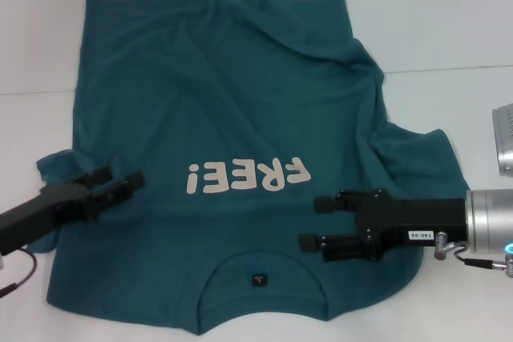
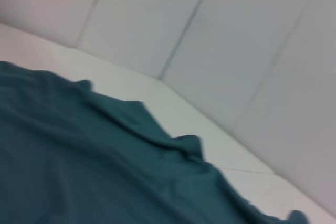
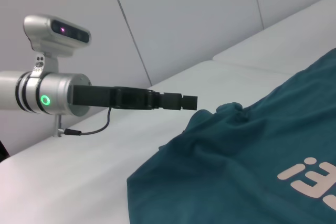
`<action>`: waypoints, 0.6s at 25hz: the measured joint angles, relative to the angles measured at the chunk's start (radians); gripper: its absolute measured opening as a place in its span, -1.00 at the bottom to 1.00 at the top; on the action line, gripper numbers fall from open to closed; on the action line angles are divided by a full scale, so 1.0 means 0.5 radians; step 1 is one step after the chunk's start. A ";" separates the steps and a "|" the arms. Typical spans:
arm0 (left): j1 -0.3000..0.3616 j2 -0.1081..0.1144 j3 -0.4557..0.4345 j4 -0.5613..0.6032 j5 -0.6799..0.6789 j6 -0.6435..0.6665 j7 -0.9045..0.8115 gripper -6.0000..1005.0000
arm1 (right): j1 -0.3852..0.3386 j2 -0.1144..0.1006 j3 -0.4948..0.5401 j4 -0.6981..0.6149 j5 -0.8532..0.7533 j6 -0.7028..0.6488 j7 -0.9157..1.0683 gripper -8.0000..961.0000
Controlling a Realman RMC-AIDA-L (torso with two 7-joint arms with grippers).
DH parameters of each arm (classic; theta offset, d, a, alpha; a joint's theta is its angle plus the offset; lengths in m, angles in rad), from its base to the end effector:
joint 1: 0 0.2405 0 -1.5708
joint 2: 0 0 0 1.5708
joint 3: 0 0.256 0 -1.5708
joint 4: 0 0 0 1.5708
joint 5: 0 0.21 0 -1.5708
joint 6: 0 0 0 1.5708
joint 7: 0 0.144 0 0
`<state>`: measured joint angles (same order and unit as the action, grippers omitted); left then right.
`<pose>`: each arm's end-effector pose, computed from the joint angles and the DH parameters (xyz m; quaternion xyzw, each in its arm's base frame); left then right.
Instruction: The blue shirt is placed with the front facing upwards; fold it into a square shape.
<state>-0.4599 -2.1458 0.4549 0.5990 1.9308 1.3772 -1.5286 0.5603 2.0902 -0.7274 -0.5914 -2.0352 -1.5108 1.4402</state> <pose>-0.3028 0.3281 0.0005 -0.8185 -0.4028 -0.3282 0.2451 0.2585 0.3292 -0.0243 -0.9367 0.2528 0.2232 0.0942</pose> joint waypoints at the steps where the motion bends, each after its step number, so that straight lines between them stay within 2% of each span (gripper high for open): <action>1: 0.001 0.007 -0.006 0.002 0.004 -0.037 -0.013 0.67 | 0.000 0.001 0.000 0.008 0.008 0.000 0.000 0.84; 15: 0.001 0.018 -0.002 0.057 0.018 -0.617 -0.098 0.67 | 0.001 0.001 0.002 0.042 0.055 -0.001 0.005 0.84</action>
<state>-0.4596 -2.1368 0.4538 0.6275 1.9398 1.0689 -1.5774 0.5606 2.0907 -0.7266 -0.5706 -2.0075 -1.5115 1.4429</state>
